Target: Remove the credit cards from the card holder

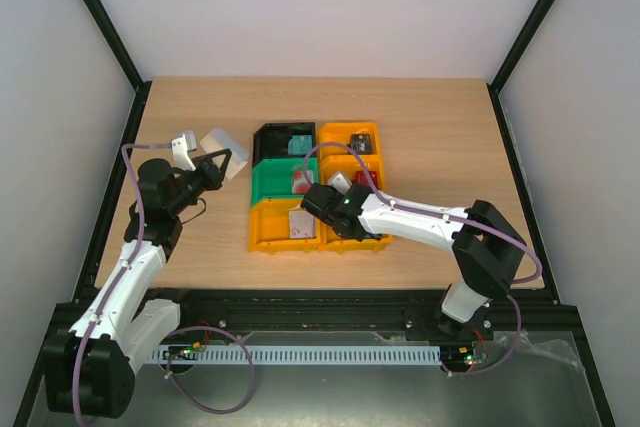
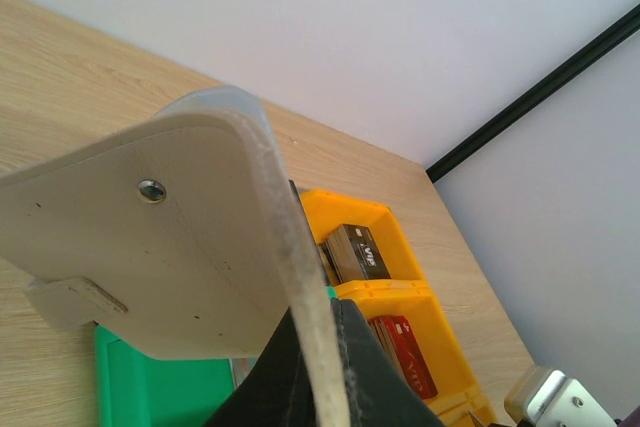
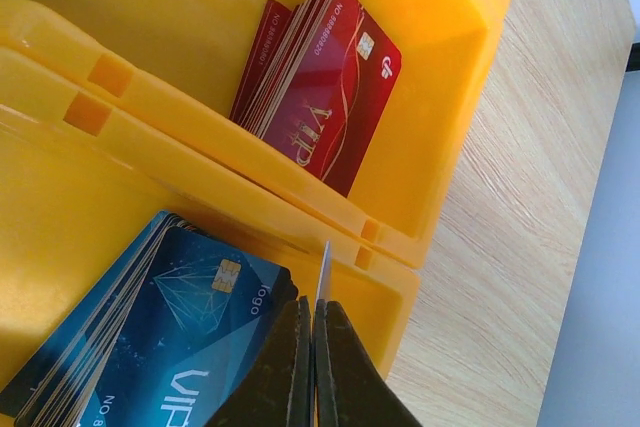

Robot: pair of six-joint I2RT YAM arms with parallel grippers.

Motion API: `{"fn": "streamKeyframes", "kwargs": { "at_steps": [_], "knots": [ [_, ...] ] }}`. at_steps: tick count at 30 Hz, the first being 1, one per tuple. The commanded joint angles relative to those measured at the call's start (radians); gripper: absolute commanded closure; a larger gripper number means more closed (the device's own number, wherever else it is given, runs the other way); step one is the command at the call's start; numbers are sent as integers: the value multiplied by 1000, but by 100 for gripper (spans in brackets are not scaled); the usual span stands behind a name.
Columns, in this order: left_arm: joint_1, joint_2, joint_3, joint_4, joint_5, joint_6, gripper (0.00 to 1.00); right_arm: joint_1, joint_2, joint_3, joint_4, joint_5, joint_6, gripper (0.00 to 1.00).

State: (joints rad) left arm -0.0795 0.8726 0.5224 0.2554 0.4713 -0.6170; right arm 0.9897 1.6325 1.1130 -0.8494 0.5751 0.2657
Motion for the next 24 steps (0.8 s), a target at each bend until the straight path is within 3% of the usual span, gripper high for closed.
{"fn": "streamKeyframes", "kwargs": {
  "at_steps": [1,24],
  "knots": [
    [4,-6,0,36,14,7,98,4,-19,-32,55,29,-21,98],
    [4,-6,-1,32,11,11,98,3,-2,-56,88,-109,-92,98]
  ]
}}
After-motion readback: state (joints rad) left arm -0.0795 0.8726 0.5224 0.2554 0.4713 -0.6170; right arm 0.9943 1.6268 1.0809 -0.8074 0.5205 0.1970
